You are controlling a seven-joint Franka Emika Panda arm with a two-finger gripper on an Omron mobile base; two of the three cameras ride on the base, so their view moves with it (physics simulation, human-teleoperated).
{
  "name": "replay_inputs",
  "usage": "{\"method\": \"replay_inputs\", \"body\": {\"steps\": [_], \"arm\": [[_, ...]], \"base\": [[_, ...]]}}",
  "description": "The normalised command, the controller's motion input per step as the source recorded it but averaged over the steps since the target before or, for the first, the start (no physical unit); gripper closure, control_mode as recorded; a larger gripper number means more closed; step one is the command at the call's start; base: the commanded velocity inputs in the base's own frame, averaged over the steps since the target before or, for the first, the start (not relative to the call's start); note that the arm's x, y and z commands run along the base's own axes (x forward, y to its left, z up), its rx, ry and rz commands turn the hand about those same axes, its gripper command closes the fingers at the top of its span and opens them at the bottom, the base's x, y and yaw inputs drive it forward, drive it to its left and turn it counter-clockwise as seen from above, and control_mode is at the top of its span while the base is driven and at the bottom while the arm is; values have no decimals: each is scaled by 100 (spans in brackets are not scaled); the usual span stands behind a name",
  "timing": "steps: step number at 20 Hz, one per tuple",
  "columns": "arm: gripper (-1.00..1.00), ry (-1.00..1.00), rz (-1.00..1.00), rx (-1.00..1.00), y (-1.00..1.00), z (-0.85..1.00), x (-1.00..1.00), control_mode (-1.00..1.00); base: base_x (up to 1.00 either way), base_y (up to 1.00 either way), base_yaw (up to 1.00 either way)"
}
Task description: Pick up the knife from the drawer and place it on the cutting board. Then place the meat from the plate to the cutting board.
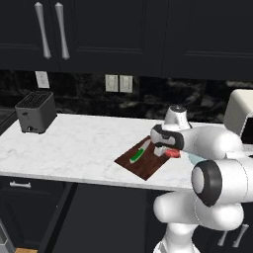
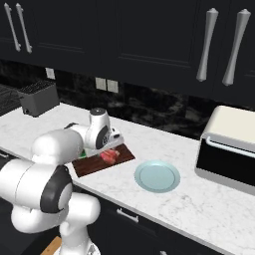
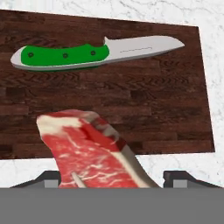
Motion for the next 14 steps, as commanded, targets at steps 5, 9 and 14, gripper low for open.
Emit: {"method": "replay_inputs", "body": {"steps": [5,9,14], "arm": [[100,2,0,0,13,-7,62,-100],[100,2,0,0,0,-27,39,-100],[100,3,0,0,0,-41,32,-100]], "base": [[0,0,0],[0,0,0],[0,0,0]]}}
